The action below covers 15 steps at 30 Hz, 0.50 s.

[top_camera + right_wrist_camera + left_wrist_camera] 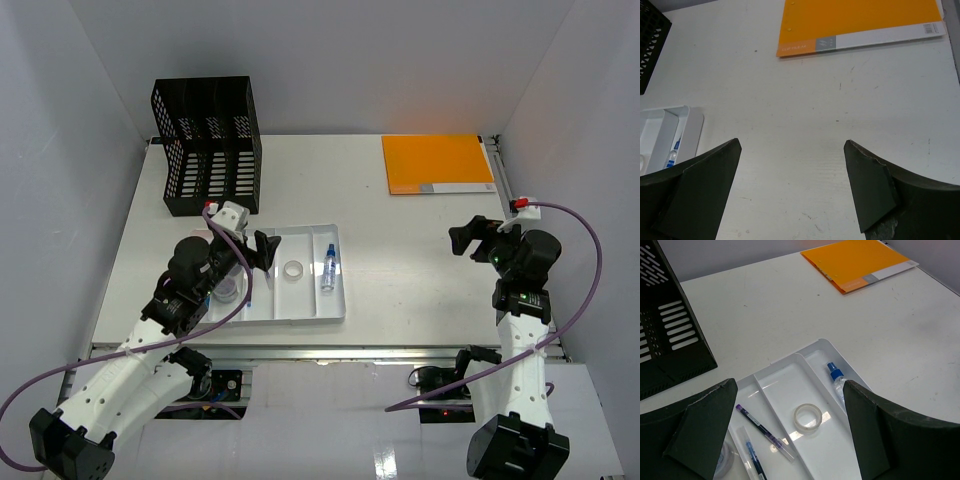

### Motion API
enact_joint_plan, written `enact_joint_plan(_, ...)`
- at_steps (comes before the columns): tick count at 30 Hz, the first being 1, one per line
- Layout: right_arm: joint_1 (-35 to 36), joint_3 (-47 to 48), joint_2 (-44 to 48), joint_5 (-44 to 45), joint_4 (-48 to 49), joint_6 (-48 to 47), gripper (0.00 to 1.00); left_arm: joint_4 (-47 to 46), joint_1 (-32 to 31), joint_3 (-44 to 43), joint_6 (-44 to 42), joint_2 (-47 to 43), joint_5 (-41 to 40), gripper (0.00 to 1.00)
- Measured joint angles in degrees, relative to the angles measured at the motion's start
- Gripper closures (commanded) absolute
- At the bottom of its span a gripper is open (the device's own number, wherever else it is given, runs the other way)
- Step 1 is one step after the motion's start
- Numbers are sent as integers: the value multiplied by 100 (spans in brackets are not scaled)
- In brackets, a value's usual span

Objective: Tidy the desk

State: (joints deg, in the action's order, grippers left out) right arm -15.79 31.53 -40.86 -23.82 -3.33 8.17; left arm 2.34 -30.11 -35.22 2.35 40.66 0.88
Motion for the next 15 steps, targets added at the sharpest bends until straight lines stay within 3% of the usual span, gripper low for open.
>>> enact_joint_plan(15, -29, -2, -11, 155, 0, 64, 10, 25, 0, 0, -2, 7, 2, 2)
